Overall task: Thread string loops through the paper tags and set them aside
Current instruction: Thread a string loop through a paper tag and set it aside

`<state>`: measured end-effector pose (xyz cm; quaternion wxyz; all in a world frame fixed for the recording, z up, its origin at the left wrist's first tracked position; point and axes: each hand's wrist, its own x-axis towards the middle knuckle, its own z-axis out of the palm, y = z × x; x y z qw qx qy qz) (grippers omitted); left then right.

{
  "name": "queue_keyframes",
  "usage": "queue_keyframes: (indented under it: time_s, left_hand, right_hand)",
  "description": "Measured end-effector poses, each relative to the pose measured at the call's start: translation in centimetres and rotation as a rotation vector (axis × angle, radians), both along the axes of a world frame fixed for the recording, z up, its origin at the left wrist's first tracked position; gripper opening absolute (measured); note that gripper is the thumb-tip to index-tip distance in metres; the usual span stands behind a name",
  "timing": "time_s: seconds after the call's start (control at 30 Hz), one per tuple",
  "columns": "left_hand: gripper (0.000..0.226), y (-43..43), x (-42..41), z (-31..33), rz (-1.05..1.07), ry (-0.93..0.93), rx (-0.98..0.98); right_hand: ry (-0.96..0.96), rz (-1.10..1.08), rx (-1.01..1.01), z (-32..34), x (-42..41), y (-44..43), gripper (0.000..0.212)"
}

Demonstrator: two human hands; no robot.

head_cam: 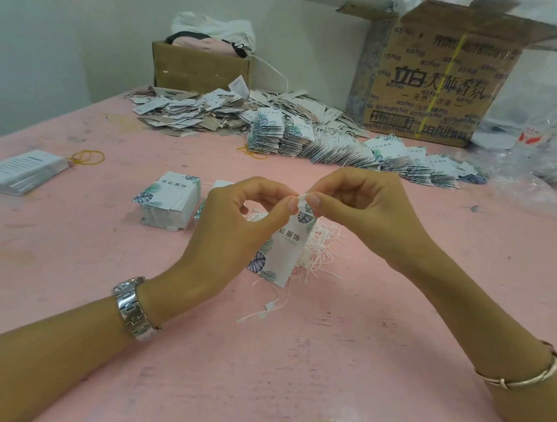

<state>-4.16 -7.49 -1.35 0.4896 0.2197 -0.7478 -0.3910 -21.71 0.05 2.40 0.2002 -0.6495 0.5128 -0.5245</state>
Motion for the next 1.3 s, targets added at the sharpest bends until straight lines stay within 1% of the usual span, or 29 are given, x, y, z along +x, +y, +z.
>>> queue_keyframes:
  time_s: [0.13,0.37,0.6,0.83,0.97,1.07,1.2,1.3]
  left_hand:
    - [0.007,0.06,-0.05,0.01,-0.006,0.000,0.007]
    - [0.005,0.13,-0.17,-0.13,-0.009,-0.015,0.012]
    - [0.004,-0.01,-0.16,-0.14,-0.009,-0.010,0.000]
    - [0.004,-0.26,-0.23,-0.36,-0.015,-0.027,-0.029]
    - [0.003,-0.27,-0.10,-0.37,-0.010,-0.080,-0.075]
    - [0.004,-0.47,-0.01,-0.26,-0.013,-0.110,-0.109]
    - [0.005,-0.61,0.20,0.02,-0.026,-0.160,-0.243]
    - [0.007,-0.57,0.29,0.11,-0.044,-0.171,-0.284]
  right_hand:
    - [0.033,-0.026,-0.011,0.00,0.08,0.04,0.007]
    - [0.041,-0.033,-0.009,0.03,0.32,0.08,0.003]
    - [0.025,-0.030,0.001,0.03,0.30,0.01,0.006]
    - [0.069,-0.032,0.012,-0.32,0.22,-0.11,0.004]
    - [0.099,-0.034,0.014,-0.50,0.07,-0.21,0.004]
    - [0.078,-0.009,0.033,-0.46,0.00,-0.23,0.004]
    - [0.026,0.063,0.133,-0.49,-0.23,-0.23,0.016]
    - [-0.003,0.085,0.169,-0.61,-0.17,-0.28,0.018]
